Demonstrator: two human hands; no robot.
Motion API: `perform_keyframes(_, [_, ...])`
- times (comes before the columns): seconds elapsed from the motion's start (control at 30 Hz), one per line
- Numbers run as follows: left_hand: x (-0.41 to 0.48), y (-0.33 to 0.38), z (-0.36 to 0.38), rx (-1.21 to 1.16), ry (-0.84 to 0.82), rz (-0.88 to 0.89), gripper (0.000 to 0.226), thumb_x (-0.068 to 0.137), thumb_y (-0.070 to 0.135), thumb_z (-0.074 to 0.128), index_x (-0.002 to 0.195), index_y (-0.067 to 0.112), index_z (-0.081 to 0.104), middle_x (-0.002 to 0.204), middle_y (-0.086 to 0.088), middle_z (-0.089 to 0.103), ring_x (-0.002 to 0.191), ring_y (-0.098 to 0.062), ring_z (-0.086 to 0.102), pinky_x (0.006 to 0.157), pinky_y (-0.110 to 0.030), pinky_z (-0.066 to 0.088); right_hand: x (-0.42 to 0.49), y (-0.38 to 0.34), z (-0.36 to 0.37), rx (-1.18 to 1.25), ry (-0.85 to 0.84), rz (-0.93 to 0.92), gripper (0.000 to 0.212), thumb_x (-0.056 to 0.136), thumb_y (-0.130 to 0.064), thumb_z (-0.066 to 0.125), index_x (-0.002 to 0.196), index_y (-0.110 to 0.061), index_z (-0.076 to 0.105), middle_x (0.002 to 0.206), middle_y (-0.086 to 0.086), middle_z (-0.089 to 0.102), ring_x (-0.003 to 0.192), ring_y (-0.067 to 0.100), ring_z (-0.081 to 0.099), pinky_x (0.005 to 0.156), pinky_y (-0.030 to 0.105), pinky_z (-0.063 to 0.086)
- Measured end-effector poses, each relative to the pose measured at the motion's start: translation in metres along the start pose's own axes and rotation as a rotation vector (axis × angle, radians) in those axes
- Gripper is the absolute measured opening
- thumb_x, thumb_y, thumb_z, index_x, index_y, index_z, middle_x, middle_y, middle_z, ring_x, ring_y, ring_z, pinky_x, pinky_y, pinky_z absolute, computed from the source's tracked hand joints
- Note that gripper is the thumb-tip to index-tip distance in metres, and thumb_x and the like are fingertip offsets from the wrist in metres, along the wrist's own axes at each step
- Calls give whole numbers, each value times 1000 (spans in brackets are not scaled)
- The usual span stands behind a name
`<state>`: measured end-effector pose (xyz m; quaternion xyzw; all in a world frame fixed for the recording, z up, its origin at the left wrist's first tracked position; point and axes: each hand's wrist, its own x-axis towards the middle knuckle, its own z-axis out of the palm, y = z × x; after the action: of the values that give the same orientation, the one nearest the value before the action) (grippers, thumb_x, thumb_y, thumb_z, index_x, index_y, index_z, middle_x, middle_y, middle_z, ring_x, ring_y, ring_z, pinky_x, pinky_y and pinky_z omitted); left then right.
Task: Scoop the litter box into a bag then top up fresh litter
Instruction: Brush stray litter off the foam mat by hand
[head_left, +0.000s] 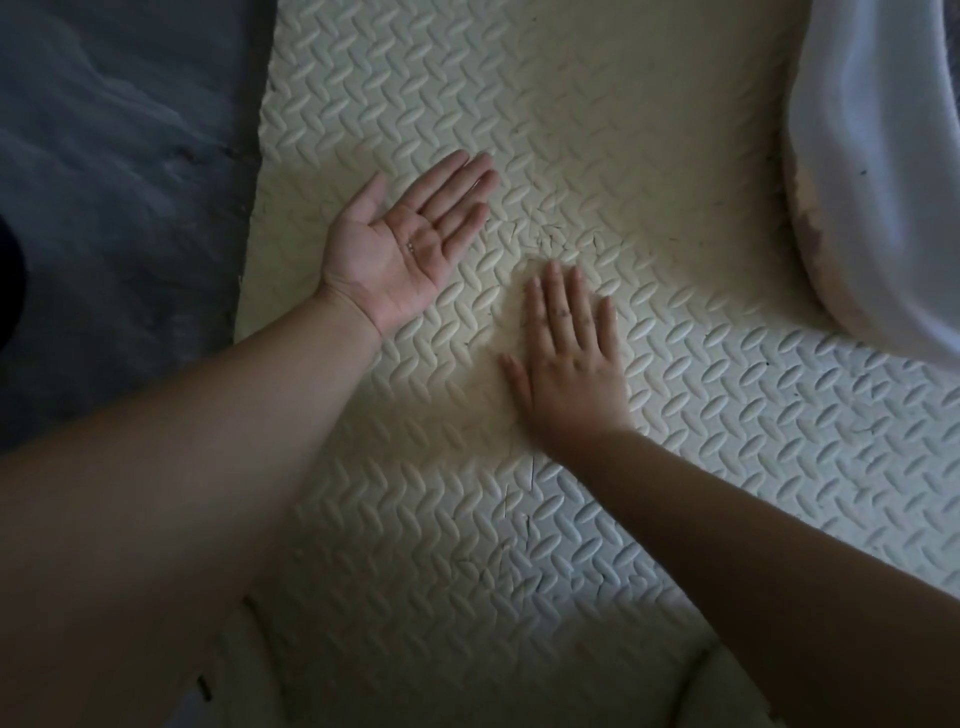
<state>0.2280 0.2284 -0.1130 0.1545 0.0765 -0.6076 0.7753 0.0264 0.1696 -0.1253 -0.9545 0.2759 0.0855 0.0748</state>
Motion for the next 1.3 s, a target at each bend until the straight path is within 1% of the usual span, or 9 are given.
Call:
perform_keyframes(0.17, [-3,-11,2,51,3,-46,69,100,44,15,134,-9,42,142,-22,45,135,-30,40,109,-40,37,13,21,-12,66,-7,-113,67,99,-50,20,152,-13,1,159,5,-4,146,20,-10,119,40,-3])
perform_keyframes(0.23, [-5,-16,0,71,6,-81,68,100,44,14,134,-9,42,141,-22,46,134,-29,40,109,-40,37,11,32,-18,120,-2,-189,63,100,-46,25,152,-14,8,159,4,3,146,18,-6,119,35,-4])
perform_keyframes(0.37, [-13,-26,-8,113,8,-189,67,100,43,16,135,-8,42,142,-21,46,136,-29,38,110,-40,36,0,55,-16,232,77,-285,54,99,-41,37,145,-14,36,154,6,28,145,19,17,119,41,16])
perform_keyframes(0.47, [-20,-31,-14,81,-21,-266,66,99,42,19,137,-8,40,144,-22,43,138,-30,34,113,-40,32,-12,67,-8,318,172,-317,46,95,-35,52,135,-12,51,145,9,43,138,24,34,109,48,34])
perform_keyframes(0.67, [-28,-43,-17,28,-53,-363,65,98,40,22,140,-8,35,146,-21,40,141,-29,28,116,-40,25,-24,57,-5,475,262,-252,32,85,-38,68,112,-20,71,133,8,54,129,25,42,105,43,38])
perform_keyframes(0.9, [-29,-51,-20,24,-76,-432,66,99,43,21,143,-6,30,148,-21,37,141,-30,29,117,-39,23,-24,40,-4,611,289,-124,18,78,-41,72,88,-27,77,124,1,58,118,20,46,98,44,38])
perform_keyframes(1.07, [-28,-51,-19,1,-51,-409,66,100,44,20,144,-5,28,150,-21,34,141,-32,30,116,-41,26,-26,29,-5,573,333,-57,15,81,-31,71,85,-17,75,114,1,61,110,20,48,97,32,37])
perform_keyframes(1.2, [-20,-58,-13,-38,3,-329,63,100,40,23,140,-8,34,148,-22,35,140,-33,29,116,-44,25,-24,7,-24,640,550,53,14,84,-26,70,87,-12,71,95,2,57,94,15,50,85,28,41])
perform_keyframes(1.3, [-9,-69,1,-139,-9,-276,60,98,32,28,140,-11,29,149,-24,27,144,-32,19,117,-48,19,-14,-8,-41,688,589,55,14,81,-29,72,86,-15,72,88,-1,55,85,18,52,80,33,43])
